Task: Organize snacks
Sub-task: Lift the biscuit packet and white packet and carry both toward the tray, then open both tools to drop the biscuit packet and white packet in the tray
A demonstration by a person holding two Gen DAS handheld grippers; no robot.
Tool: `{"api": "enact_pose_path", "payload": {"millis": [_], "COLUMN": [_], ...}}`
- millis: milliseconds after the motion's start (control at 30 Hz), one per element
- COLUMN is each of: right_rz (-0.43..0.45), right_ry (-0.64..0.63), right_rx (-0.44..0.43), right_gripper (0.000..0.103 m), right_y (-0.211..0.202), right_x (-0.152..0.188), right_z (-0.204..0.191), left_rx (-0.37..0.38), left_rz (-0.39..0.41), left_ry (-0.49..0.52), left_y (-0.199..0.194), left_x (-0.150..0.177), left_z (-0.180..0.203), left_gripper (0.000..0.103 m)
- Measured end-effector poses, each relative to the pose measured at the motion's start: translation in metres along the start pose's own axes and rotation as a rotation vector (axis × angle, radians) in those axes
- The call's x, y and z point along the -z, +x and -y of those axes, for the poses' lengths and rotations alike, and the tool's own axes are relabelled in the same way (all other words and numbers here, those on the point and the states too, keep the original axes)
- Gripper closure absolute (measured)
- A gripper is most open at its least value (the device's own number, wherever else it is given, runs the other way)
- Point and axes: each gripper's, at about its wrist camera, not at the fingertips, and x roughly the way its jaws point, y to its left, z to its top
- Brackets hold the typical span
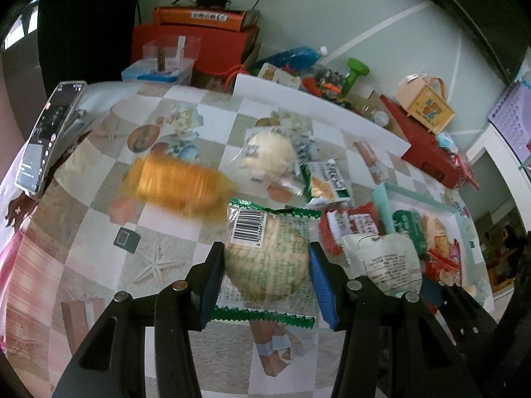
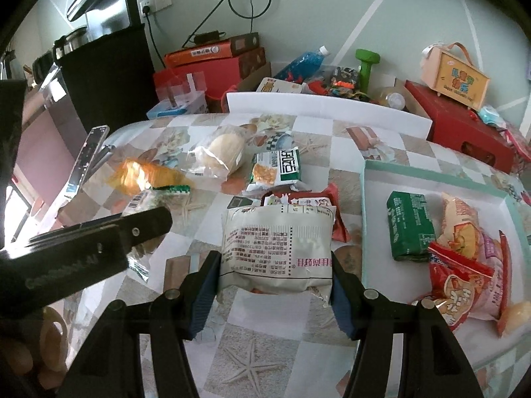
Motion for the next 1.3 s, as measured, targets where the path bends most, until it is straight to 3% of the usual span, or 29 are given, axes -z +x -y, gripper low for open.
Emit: {"api": "enact_pose_path", "payload": {"millis": [567,867,1300], "right_rz": [0.054,0.099,0.125], "right_ry": [0.054,0.211,0.431], "right_rx": [0.04,0.172,0.379], "right_gripper": [0.039,0.04,0.04], "right_y": [-0.021,-0.042,-0.066], "right_x": [-0.007,-0.009,0.014], "right_z": [0.023,0.098,0.205], "left_rx": [0.047,0.076,0.154], "left_rz": [0.057,0.054,-0.024], "left_ry": [0.017,0.089,0.283], "left_y": [-0.019,-0.008,0.034], "left_x": [-0.011,-0.024,-0.031], "left_z": [0.018,0.058,0.162], "left_gripper": [0.051,0.051,0.051]}}
